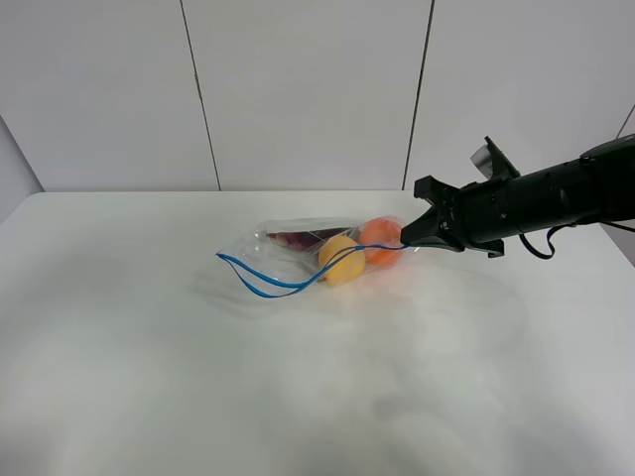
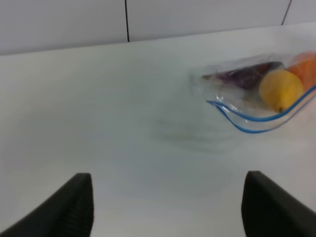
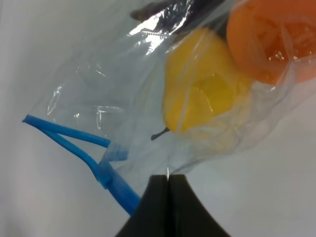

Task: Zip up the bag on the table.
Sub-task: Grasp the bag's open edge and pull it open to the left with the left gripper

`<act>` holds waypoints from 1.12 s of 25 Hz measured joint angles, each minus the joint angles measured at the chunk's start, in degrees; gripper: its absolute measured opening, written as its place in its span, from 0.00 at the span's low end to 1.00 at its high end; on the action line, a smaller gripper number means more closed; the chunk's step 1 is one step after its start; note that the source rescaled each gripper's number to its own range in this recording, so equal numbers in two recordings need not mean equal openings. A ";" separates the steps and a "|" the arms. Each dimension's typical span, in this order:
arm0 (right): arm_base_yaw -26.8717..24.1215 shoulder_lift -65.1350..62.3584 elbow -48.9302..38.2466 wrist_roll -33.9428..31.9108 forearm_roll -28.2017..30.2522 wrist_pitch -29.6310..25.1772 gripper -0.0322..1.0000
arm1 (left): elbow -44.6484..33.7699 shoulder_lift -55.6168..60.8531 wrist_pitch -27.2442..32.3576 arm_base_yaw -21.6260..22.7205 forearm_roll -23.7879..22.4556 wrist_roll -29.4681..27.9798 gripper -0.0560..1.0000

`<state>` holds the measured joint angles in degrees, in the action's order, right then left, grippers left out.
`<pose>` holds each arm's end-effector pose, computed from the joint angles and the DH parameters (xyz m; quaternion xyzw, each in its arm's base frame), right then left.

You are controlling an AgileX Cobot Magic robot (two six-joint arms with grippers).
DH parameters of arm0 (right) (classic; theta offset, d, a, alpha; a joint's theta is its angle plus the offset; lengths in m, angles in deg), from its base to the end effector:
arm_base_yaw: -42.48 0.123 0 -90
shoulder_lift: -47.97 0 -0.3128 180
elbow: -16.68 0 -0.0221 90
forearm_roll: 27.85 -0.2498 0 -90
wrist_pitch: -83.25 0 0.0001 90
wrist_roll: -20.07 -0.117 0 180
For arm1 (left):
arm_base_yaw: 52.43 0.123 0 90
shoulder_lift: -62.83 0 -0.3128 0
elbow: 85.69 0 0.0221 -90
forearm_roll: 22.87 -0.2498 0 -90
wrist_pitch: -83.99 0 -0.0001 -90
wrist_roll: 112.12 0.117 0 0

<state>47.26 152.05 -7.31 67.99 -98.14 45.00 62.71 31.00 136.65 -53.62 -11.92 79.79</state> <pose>0.3367 0.0967 0.2139 0.0038 0.9079 0.3433 0.2404 0.0517 -0.0188 0.3694 0.0874 0.8401 -0.0454 0.5334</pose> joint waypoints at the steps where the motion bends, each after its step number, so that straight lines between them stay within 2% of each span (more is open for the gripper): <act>1: 0.00 0.00 0.00 0.00 0.22 0.00 0.03 | 1.05 -2.58 -0.69 0.00 1.04 1.15 1.00; 8: 0.00 0.00 0.00 0.00 2.26 0.00 0.03 | 7.26 -20.43 -2.96 0.00 14.81 16.28 1.00; 13: 0.00 0.00 0.00 0.00 2.60 0.00 0.03 | 8.21 -26.58 -2.91 -0.17 24.37 23.45 1.00; 15: 0.00 0.00 0.00 0.00 2.62 0.00 0.03 | 8.21 -27.31 -3.02 -1.57 27.80 26.35 1.00; 17: 0.00 0.00 0.00 0.00 2.62 0.00 0.03 | 8.21 -27.45 -3.09 -4.99 30.72 29.51 1.00; 20: 0.00 0.00 0.00 0.00 2.67 0.00 0.03 | 8.21 -27.57 -3.09 -11.18 31.56 32.81 1.00; 25: 0.00 0.00 0.00 0.00 2.88 0.00 0.03 | 8.21 -30.44 -3.51 -17.01 31.56 33.25 1.00; 28: 0.00 0.00 0.00 0.00 3.07 -0.06 0.03 | 8.21 -34.81 -4.15 -20.85 31.32 33.40 0.93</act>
<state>47.26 152.05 -7.31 67.99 -95.07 44.93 70.92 -3.81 132.50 -74.47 19.40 113.19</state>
